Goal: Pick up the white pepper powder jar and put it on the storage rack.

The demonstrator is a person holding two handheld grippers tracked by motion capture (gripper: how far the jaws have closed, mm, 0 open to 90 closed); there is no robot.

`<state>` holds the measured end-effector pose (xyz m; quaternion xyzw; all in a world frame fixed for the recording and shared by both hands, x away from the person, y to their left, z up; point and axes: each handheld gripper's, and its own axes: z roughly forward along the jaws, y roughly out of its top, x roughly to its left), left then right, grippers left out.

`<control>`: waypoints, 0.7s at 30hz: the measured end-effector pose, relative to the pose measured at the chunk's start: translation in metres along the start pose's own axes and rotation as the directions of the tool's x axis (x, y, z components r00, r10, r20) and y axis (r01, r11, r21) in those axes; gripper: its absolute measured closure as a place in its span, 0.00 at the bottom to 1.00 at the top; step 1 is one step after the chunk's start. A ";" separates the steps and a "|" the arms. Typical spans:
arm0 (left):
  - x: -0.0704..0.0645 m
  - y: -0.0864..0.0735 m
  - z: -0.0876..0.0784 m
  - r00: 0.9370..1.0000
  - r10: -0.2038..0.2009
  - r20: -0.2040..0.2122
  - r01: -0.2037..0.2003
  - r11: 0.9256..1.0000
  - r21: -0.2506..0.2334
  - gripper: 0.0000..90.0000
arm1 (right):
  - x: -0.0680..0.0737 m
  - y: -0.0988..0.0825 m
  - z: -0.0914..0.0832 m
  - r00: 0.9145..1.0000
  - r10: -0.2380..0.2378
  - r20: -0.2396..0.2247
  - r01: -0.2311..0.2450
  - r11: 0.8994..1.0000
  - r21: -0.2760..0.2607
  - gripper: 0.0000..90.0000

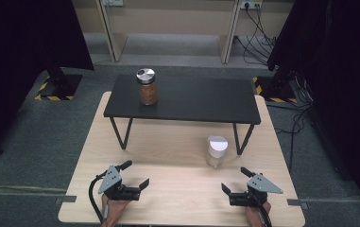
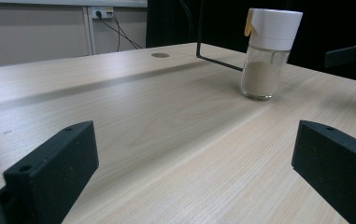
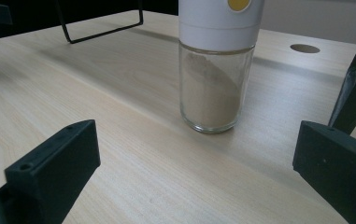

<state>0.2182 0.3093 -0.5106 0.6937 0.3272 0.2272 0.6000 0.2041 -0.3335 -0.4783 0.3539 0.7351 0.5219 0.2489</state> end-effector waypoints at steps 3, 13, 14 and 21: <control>0.000 -0.001 0.000 1.000 -0.005 0.002 0.005 1.000 -0.004 0.00 | 0.002 -0.001 0.000 1.000 0.000 0.011 0.000 1.000 -0.009 0.01; 0.001 0.000 0.000 1.000 -0.003 0.009 0.003 1.000 -0.001 0.00 | 0.000 0.001 0.002 1.000 0.013 0.016 -0.012 0.999 -0.029 0.01; 0.001 0.000 0.000 1.000 -0.003 0.009 0.003 1.000 0.001 0.00 | 0.000 0.003 0.002 1.000 0.011 0.020 -0.010 0.999 -0.032 0.01; 0.000 0.000 0.001 1.000 0.000 0.007 0.000 1.000 0.003 0.00 | -0.001 0.010 0.004 1.000 0.016 0.022 -0.015 0.998 -0.054 0.01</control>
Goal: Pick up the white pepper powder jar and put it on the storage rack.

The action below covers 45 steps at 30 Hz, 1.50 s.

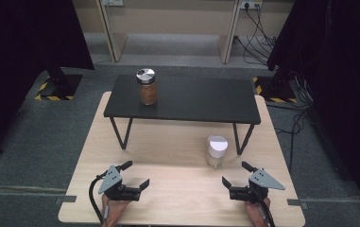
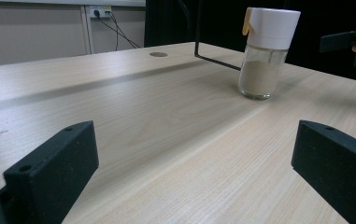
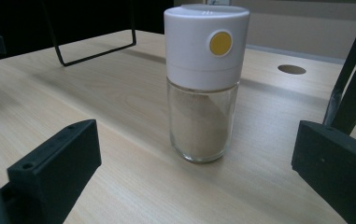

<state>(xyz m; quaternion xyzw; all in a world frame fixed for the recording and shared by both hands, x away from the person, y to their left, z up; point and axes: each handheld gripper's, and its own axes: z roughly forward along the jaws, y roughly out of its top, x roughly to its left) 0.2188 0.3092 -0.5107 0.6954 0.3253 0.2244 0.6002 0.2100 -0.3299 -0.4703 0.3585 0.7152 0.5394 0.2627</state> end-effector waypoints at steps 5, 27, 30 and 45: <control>0.000 0.000 0.000 1.000 -0.002 -0.002 0.002 1.000 -0.001 0.00 | 0.001 0.005 0.005 0.999 0.045 0.011 -0.045 0.999 0.002 0.01; 0.000 -0.001 0.000 1.000 -0.001 0.003 0.001 1.000 -0.004 0.00 | 0.012 0.030 0.031 0.999 0.035 0.033 -0.035 0.999 0.026 0.02; 0.000 -0.001 0.000 1.000 0.000 0.004 0.000 1.000 -0.004 0.00 | 0.014 0.033 0.037 0.999 0.027 0.038 -0.029 0.999 0.028 0.02; 0.001 0.000 0.000 1.000 0.000 0.006 0.000 1.000 -0.003 0.00 | 0.017 0.041 0.063 0.996 0.024 0.091 -0.029 0.998 0.057 0.06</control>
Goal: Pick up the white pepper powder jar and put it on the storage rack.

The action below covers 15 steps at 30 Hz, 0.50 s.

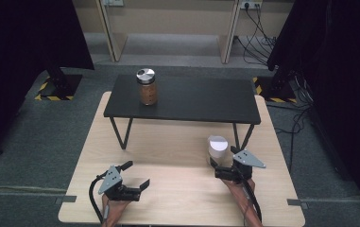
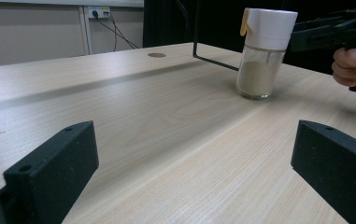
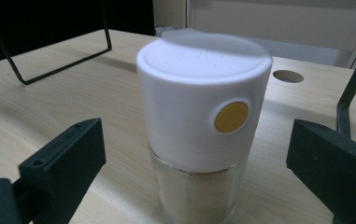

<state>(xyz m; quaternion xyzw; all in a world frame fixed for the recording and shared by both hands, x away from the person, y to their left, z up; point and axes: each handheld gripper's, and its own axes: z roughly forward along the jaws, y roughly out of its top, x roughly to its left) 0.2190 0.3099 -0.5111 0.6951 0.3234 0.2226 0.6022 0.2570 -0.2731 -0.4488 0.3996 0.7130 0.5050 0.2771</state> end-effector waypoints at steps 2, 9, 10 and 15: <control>0.000 0.000 0.000 1.000 0.000 0.000 0.000 1.000 0.000 0.00 | 0.000 0.000 0.004 1.000 -0.009 0.005 0.009 1.000 0.006 0.08; 0.000 0.000 0.000 1.000 -0.004 0.000 0.004 1.000 -0.002 0.00 | 0.002 0.005 0.016 1.000 -0.015 0.023 0.014 1.000 0.027 0.12; 0.000 0.000 0.000 1.000 -0.004 0.000 0.004 1.000 -0.002 0.00 | 0.003 0.006 0.017 1.000 -0.014 0.027 0.013 0.999 0.029 0.12; 0.000 0.000 0.000 1.000 -0.003 0.000 0.003 1.000 -0.002 0.00 | 0.007 0.009 0.023 0.999 -0.017 0.039 0.015 0.999 0.047 0.15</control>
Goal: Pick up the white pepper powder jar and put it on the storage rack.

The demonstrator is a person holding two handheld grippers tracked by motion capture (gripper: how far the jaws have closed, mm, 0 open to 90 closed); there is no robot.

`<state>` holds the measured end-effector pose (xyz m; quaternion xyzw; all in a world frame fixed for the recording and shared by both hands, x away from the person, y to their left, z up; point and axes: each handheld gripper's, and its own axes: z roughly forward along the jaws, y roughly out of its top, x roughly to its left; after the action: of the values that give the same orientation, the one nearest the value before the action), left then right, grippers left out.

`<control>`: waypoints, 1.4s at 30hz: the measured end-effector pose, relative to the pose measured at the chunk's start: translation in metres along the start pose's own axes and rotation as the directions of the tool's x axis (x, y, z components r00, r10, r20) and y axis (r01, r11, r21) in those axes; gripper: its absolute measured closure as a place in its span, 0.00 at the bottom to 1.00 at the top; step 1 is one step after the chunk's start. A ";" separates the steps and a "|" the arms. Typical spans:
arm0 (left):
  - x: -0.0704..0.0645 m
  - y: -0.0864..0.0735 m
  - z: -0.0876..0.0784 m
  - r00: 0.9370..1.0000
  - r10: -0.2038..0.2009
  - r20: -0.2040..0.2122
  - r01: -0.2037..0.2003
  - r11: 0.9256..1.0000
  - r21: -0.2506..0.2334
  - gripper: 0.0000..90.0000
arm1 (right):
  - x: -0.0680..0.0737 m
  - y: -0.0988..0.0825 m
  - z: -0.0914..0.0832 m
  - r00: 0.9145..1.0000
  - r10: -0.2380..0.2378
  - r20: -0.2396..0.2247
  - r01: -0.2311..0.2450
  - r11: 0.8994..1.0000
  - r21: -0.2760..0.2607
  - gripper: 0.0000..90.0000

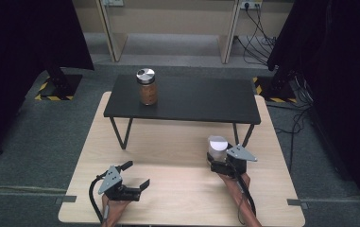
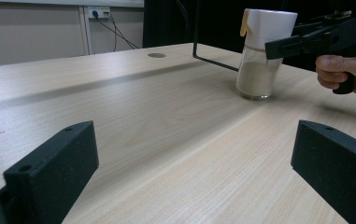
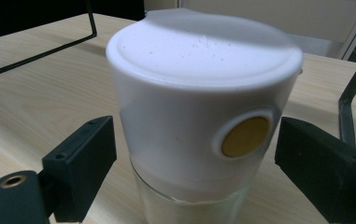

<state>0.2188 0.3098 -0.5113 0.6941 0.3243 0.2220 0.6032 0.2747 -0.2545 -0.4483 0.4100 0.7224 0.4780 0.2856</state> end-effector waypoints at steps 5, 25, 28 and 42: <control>0.000 0.000 0.000 1.000 0.001 0.001 -0.001 1.000 0.000 0.00 | 0.003 0.001 0.004 1.000 0.006 0.015 -0.006 1.000 0.005 0.18; 0.000 0.000 0.000 1.000 -0.005 -0.002 0.005 1.000 0.004 0.00 | 0.009 0.005 0.008 1.000 -0.009 0.027 0.009 1.000 0.013 0.33; 0.000 0.001 0.000 1.000 -0.004 -0.001 0.004 1.000 0.005 0.00 | 0.009 0.006 0.008 1.000 -0.002 0.029 0.002 1.000 0.015 0.33; 0.000 0.001 0.001 1.000 -0.003 0.002 0.003 1.000 0.009 0.00 | 0.005 0.006 -0.005 1.000 0.000 0.012 0.000 1.000 0.010 0.34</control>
<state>0.2202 0.3092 -0.5106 0.6964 0.3256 0.2191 0.6008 0.2698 -0.2509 -0.4406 0.4143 0.7230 0.4719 0.2879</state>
